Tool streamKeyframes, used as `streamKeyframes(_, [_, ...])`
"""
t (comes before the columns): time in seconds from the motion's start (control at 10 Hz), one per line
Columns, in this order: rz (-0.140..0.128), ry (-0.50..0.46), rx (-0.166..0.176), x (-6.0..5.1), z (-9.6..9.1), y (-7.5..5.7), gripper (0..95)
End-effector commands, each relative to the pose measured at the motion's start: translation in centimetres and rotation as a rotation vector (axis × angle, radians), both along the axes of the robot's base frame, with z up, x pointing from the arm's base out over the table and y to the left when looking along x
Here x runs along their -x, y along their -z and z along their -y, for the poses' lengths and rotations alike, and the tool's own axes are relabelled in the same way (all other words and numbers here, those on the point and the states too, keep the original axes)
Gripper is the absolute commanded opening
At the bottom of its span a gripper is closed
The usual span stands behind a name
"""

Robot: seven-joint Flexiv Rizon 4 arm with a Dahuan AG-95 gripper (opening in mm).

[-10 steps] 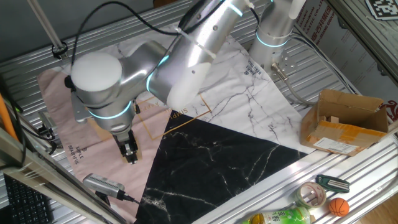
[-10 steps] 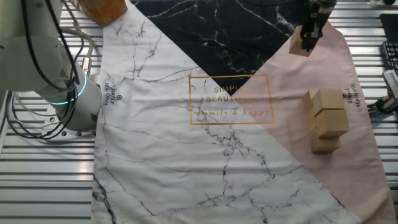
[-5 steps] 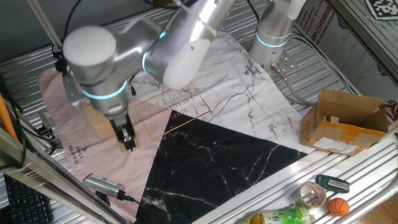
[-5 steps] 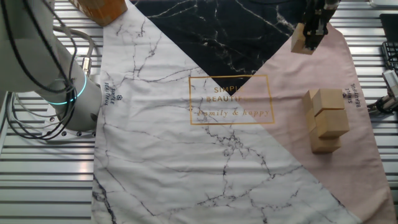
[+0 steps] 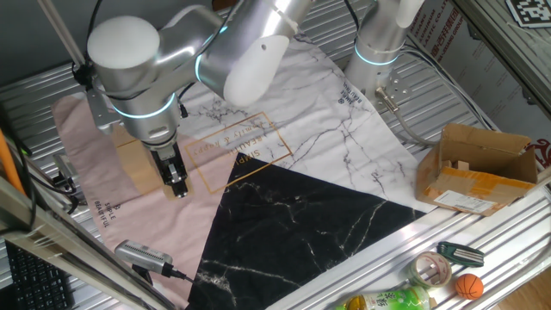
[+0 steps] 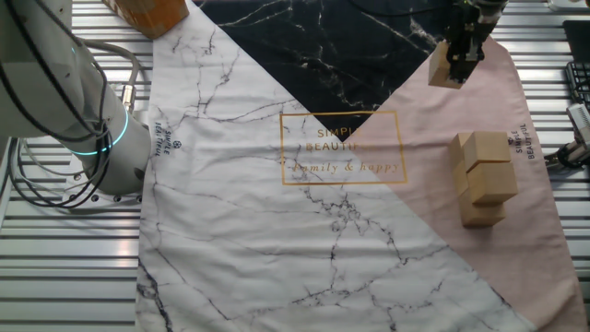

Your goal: Stack the blocks into a pyramid shape

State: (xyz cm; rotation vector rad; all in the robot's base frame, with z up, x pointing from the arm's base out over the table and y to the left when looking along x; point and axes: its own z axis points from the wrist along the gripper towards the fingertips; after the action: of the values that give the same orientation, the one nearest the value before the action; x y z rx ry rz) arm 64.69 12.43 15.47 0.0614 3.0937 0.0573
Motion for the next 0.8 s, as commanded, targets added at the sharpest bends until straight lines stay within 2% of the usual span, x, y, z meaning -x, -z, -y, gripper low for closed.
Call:
streamKeyframes(0.1, [-0.004,0.010,-0.002,0.01,0.01,0.00,0.0])
streamKeyframes(0.5, [-0.008,0.013,-0.006,0.03,0.04,-0.02,0.0])
streamKeyframes(0.8, [0.008,0.001,0.002,0.03,0.04,-0.02,0.0])
